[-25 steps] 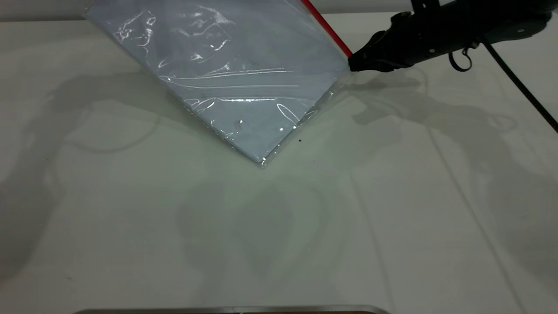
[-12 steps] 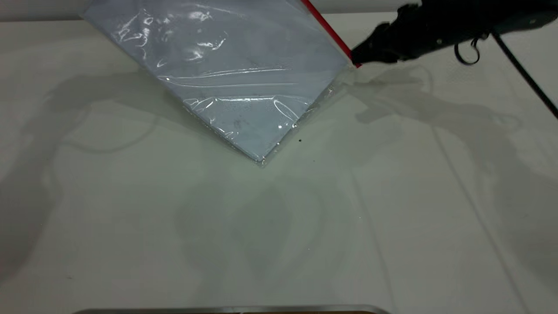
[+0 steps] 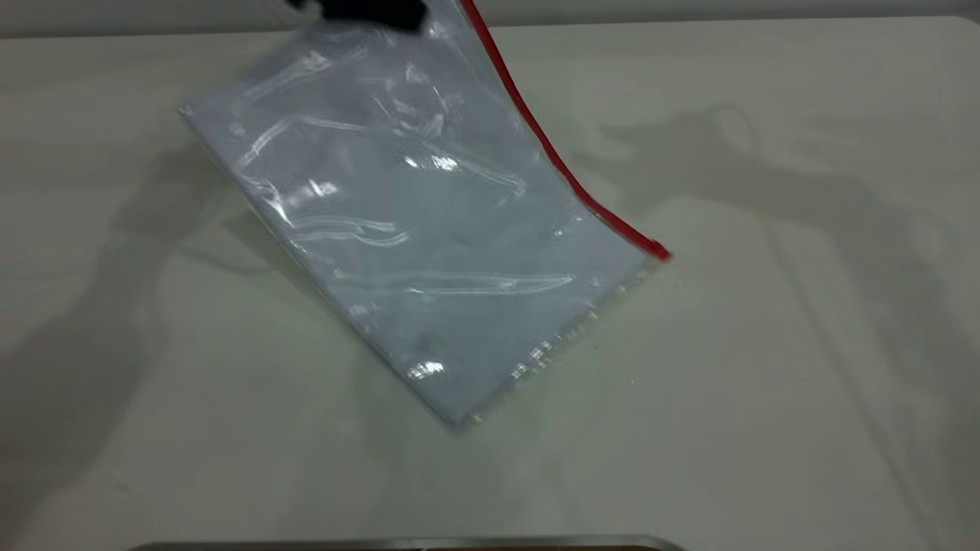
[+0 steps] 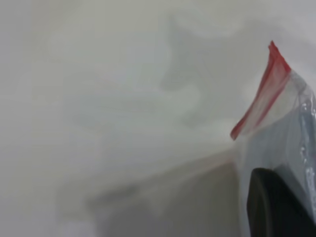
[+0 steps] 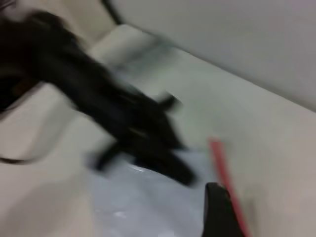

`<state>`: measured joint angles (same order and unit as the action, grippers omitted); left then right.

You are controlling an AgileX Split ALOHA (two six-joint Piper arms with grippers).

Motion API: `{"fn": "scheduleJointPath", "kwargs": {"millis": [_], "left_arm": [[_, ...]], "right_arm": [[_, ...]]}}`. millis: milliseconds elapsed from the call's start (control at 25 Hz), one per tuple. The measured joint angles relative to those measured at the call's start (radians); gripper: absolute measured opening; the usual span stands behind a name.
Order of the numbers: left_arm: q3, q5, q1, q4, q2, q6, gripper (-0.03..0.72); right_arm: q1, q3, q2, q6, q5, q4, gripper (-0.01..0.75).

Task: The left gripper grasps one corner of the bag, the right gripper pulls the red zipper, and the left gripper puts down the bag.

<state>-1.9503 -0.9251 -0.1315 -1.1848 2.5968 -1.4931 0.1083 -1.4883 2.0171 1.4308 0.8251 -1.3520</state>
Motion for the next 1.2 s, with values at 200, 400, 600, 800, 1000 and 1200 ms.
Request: {"fn": "scheduleJointPath", "kwargs": {"millis": [200, 400, 600, 800, 1000, 1200], "left_arm": [[0.000, 0.049, -0.008, 0.013, 0.013, 0.125, 0.151], [0.000, -0.014, 0.010, 0.046, 0.013, 0.254, 0.388], [-0.001, -0.126, 0.056, 0.067, -0.022, 0.362, 0.566], [-0.001, -0.239, 0.157, 0.069, -0.166, 0.470, 0.563], [-0.001, -0.242, 0.233, 0.097, -0.381, 0.566, 0.528], [-0.001, -0.242, 0.237, 0.288, -0.618, 0.612, 0.521]], "right_arm": [[0.000, 0.002, -0.171, -0.232, 0.201, 0.205, 0.441], [0.000, 0.005, -0.328, -0.417, 0.372, 0.334, 0.406], [0.000, 0.006, -0.470, -0.591, 0.392, 0.459, 0.398], [0.000, 0.006, -0.684, -0.838, 0.408, 0.720, 0.396], [0.000, 0.022, -0.921, -1.035, 0.410, 1.012, 0.396], [0.000, 0.218, -1.112, -1.168, 0.410, 1.177, 0.396]]}}
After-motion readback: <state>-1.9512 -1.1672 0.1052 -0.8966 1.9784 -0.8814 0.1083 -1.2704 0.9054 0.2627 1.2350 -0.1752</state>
